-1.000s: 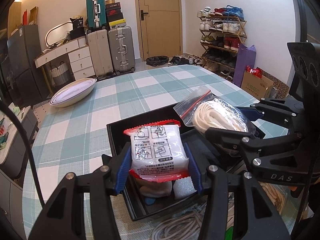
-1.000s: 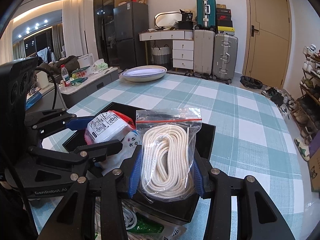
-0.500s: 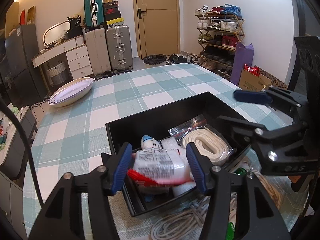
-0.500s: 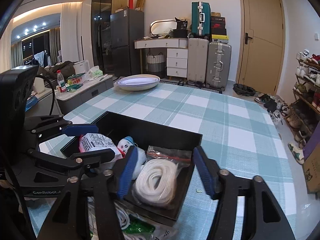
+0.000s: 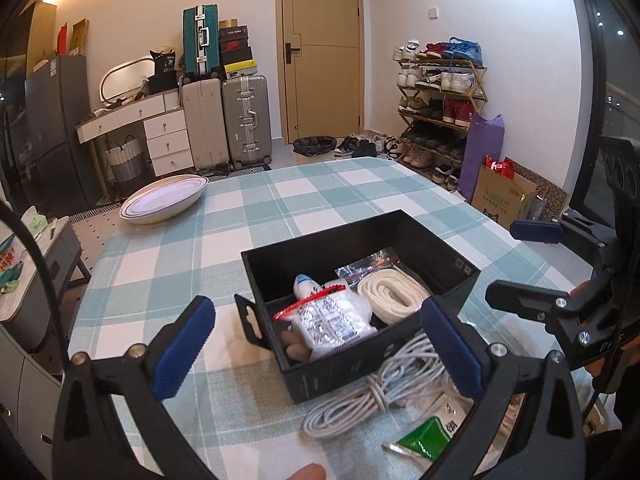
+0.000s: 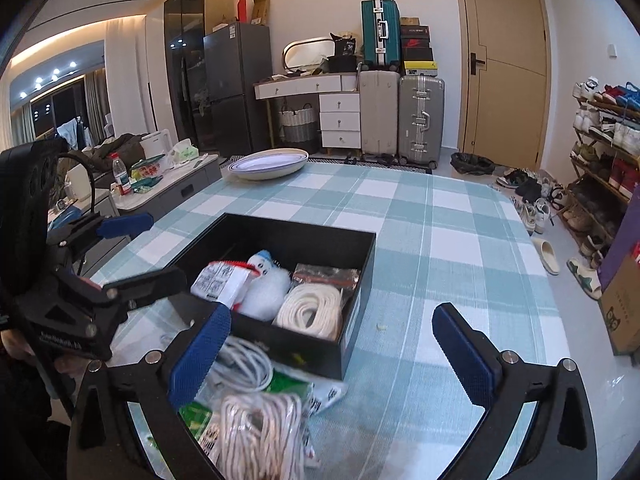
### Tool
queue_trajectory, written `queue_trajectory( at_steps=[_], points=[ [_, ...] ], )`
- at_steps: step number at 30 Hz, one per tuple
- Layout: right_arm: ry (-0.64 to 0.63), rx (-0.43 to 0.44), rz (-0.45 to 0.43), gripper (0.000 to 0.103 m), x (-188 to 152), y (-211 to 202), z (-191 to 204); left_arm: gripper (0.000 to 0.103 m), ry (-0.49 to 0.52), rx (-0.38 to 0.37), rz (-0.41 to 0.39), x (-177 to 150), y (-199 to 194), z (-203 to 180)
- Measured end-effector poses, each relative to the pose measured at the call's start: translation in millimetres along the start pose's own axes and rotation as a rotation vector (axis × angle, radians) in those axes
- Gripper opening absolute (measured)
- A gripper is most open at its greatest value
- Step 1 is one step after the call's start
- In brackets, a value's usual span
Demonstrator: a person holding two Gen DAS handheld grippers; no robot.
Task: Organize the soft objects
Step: 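Withdraw both grippers from the black box toward the remaining items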
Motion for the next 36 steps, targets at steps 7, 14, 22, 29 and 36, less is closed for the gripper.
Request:
queue_trajectory(
  at_steps=[7, 14, 22, 29, 36],
  points=[
    [-0.015, -0.008, 0.035, 0.103, -22.5, -10.7, 7.1, 0.103, -0.029, -0.004, -0.014, -9.7, -21.4, 2.9],
    [-0.020, -0.018, 0.057, 0.103, -41.1, -22.0, 13.9, 0.103, -0.016, 0.001, 0.002, -25.6, -30.8, -0.7],
    [0.000, -0.010, 0.083, 0.103, -56.2, -25.0, 18.1, 0.103, -0.020, 0.005, 0.023, -41.0, -35.7, -4.9],
    [-0.002, -0.008, 0.100, 0.103, -64.4, -24.9, 21.6, 0.103, -0.014, 0.003, 0.044, -54.9, -36.3, -11.2],
    [-0.003, -0.003, 0.130, 0.103, -75.5, -20.6, 24.0, 0.103, 0.028, -0.007, 0.080, -65.6, -31.4, -23.2]
  ],
)
Point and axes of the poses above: each gripper's, at about its wrist camera, not at the fingertips, and y roughly the way its jaws point, z to its left, x to its top, the point moved 6 cm from there along y, roughly the way its jaws point, and after that the axes turned 2 degrees about y, right-handed, at the moved point
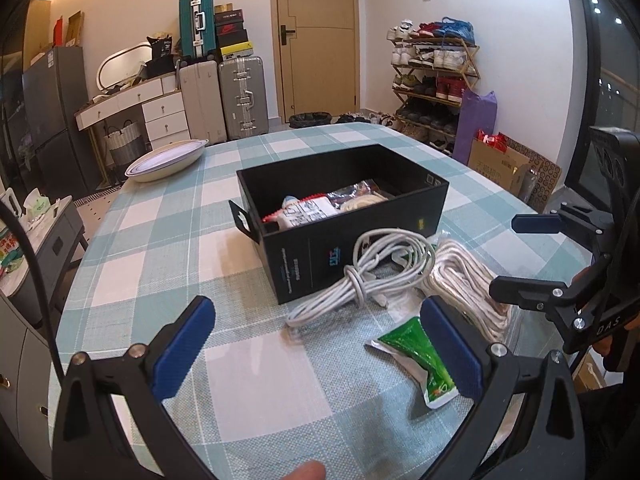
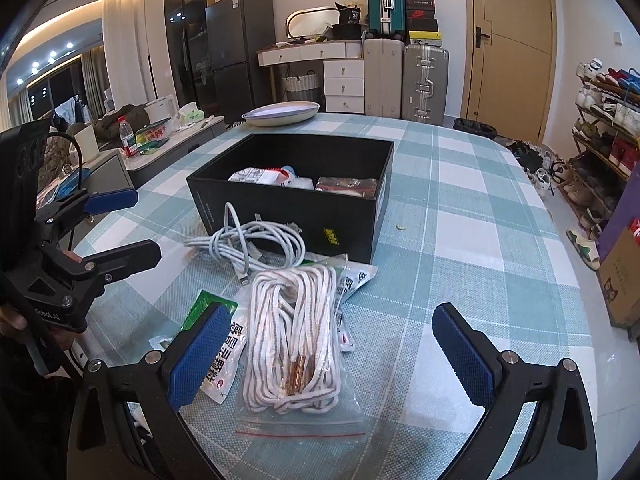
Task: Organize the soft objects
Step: 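Withdraw both grippers from the black box toward the remaining items, then grasp the green medicine sachet with the left gripper while the right gripper grasps the bagged rope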
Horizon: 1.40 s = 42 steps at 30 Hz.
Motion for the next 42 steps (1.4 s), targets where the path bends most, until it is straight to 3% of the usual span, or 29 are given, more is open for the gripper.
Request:
queue_trajectory(
  at_steps=[12, 22, 39, 42],
  points=[
    [0.010, 0.026, 0.058, 0.103, -12.4, 18.0, 4.5, 0.103, 0.072, -0.051, 0.077, -13.4, 13.4, -24.9],
    [0.004, -0.021, 0.114, 0.103, -20.0, 28.3, -2.8, 0.103, 0.119, -0.077, 0.130, -24.3, 22.8, -45.8],
    [-0.005, -0.041, 0.137, 0.103, -22.8, 26.7, -5.2, 0.103, 0.097, 0.039, 0.194, -30.3, 29.9, -22.7],
    [-0.006, -0.037, 0.141, 0.103, -23.2, 26.5, -5.3, 0.103, 0.096, 0.021, 0.193, -29.9, 29.6, -23.7]
  ],
)
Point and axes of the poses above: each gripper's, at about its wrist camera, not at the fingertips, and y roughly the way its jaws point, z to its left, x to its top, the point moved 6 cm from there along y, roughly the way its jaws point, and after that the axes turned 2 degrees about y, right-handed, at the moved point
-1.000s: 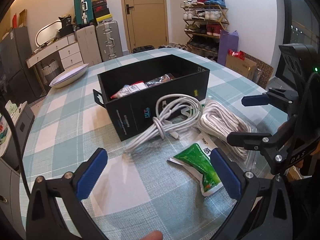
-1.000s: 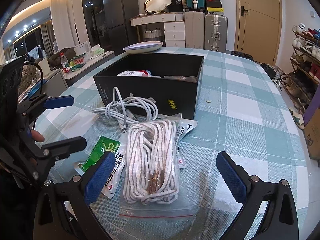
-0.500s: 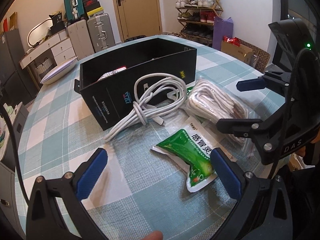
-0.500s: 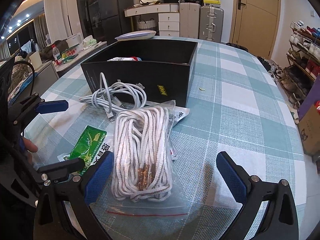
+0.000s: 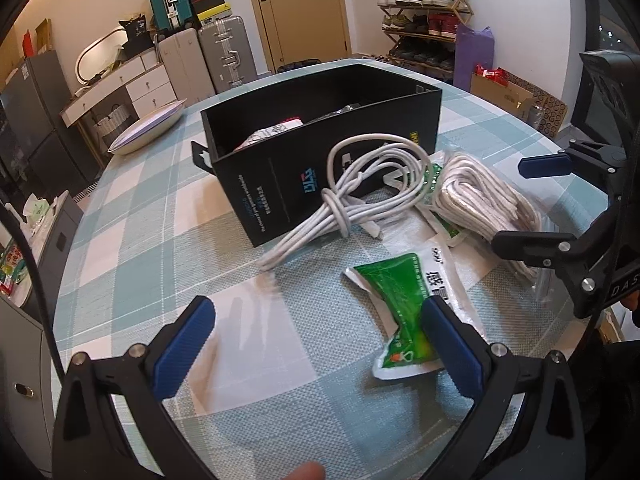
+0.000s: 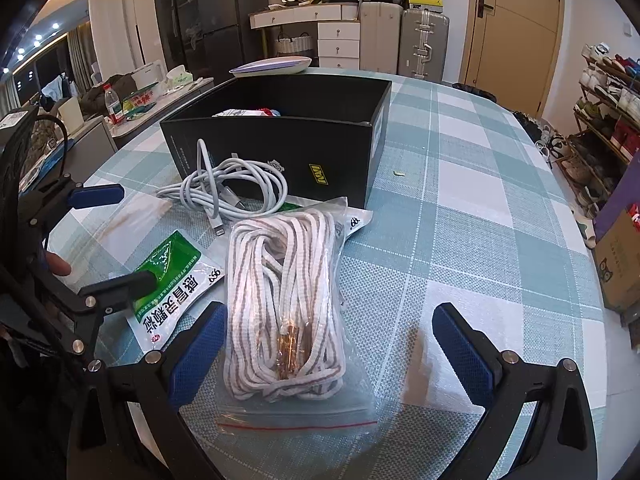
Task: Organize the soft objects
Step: 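Grasp the green medicine sachet with the left gripper while the right gripper grasps the bagged rope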
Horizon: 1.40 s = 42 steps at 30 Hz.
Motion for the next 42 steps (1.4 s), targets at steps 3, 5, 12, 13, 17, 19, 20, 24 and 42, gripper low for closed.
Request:
queue_trajectory(
  at_steps=[3, 5, 12, 13, 17, 19, 20, 24, 42],
  points=[
    [0.001, 0.015, 0.008, 0.103, -1.1, -0.6, 0.7, 0.103, 0.008, -0.040, 0.001, -0.4, -1.8, -7.2],
    [-0.004, 0.030, 0.003, 0.103, -1.2, -2.7, 3.4, 0.103, 0.019, -0.063, 0.001, 1.2, -2.7, -12.9],
    [-0.002, 0.037, -0.002, 0.102, -2.1, -4.5, 2.2, 0.103, 0.021, -0.123, 0.015, 6.2, -2.5, -24.6],
    [0.000, 0.037, -0.001, 0.101, -2.3, -4.7, 1.2, 0.103, 0.021, -0.124, 0.015, 6.9, -2.1, -26.4],
    [0.003, 0.042, 0.002, 0.095, -2.5, -4.2, -0.3, 0.103, 0.013, -0.139, 0.039, 8.1, 2.3, -29.3],
    [0.002, 0.044, 0.002, 0.095, -2.8, -4.5, 0.0, 0.103, 0.018, -0.140, 0.040, 7.7, 2.8, -30.8],
    [0.000, 0.048, 0.001, 0.095, -2.8, -4.8, 0.0, 0.103, 0.022, -0.130, 0.039, 7.5, 2.7, -30.1],
    [-0.019, 0.057, 0.000, 0.095, -4.0, -7.8, 0.0, 0.103, 0.018, -0.124, 0.046, 6.6, 5.1, -28.4],
    [-0.062, 0.100, 0.001, 0.093, -9.9, -13.8, 3.6, 0.103, 0.049, -0.109, 0.063, 3.8, 8.4, -30.8]
  ],
)
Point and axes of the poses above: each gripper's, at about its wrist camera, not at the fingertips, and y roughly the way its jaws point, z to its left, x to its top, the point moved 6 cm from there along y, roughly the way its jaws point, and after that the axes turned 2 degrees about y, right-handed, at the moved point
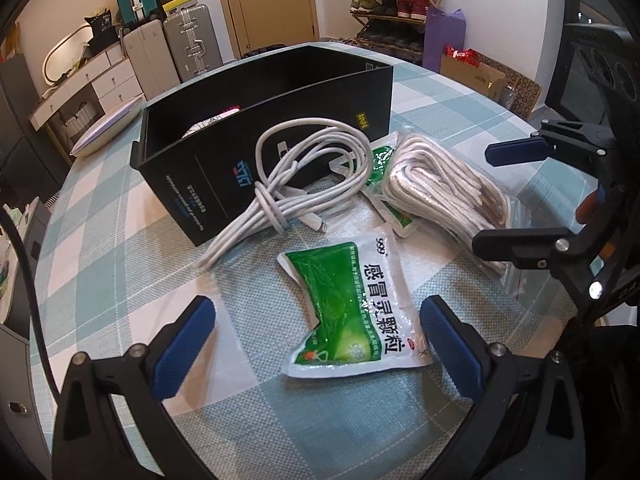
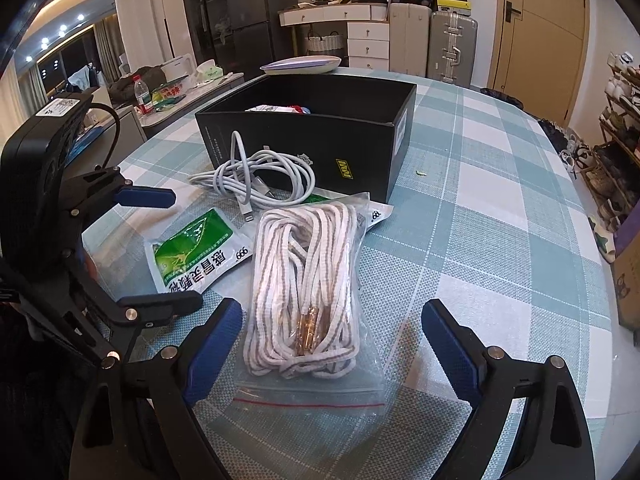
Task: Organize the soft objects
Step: 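Grasp the green medicine sachet with the left gripper while the right gripper grasps the bagged rope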
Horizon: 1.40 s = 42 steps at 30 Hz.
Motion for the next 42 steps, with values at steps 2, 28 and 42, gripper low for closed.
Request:
queue_trajectory(
  at_steps=[2, 28, 42],
  points=[
    [-0.005, 0.007, -0.003, 0.093, 0.0, -0.9, 1.7, 0.103, -0.009, -0.041, -0.003, 0.6, -1.6, -2.0],
    [0.002, 0.033, -0.008, 0.079, 2.2, 4.0, 11.0, 0.030, -0.046, -0.111, -0.051, 0.0, -13.8, 6.7],
    [0.001, 0.021, -0.003, 0.073, 2.5, 5.9, 9.8, 0.058, -0.111, -0.143, -0.051, 3.3, -16.8, 10.9]
  ],
)
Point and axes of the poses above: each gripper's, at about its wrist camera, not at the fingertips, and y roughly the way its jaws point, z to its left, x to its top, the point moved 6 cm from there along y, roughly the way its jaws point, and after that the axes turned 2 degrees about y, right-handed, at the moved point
